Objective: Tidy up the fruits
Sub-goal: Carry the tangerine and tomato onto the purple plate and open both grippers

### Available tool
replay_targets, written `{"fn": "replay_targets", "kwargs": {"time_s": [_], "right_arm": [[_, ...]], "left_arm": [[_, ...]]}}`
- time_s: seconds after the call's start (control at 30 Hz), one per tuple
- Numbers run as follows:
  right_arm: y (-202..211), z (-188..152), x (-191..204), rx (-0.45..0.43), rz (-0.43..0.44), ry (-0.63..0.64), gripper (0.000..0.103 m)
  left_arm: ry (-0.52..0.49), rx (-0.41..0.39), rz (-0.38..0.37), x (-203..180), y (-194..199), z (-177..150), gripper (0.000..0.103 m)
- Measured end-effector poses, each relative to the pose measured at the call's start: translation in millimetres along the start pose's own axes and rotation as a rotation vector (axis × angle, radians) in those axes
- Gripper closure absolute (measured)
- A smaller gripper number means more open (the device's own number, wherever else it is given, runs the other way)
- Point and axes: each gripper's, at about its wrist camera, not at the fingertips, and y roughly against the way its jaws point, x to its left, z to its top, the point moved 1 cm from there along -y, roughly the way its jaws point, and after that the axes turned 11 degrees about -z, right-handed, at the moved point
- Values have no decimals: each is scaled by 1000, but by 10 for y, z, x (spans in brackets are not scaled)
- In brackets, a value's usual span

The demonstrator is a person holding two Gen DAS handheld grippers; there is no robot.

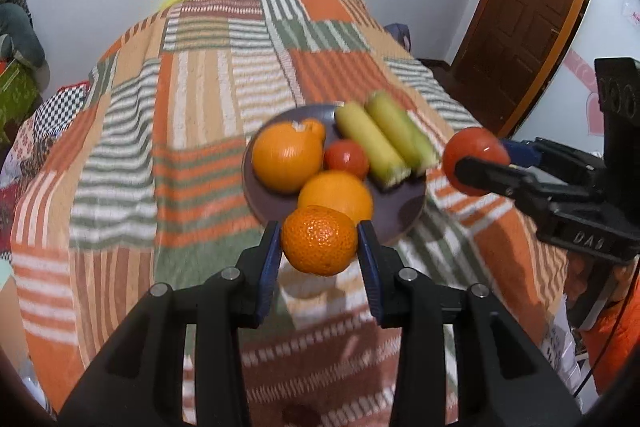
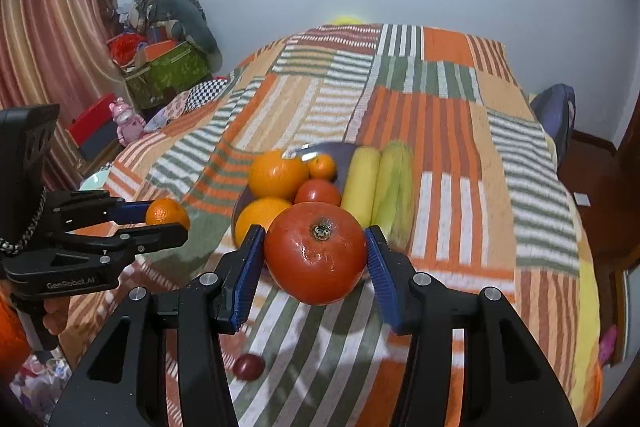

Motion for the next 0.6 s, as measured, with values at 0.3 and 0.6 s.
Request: {"fn": "replay_targets", "kwargs": {"time_s": [0.3, 0.6], "right_arm": [[-224, 287, -46, -31, -23, 24, 56], [-544, 432, -158, -15, -33, 16, 56]], "left_arm": [[2, -19, -31, 29, -284, 392, 65], [28, 21, -62, 128, -704, 585, 65]]}}
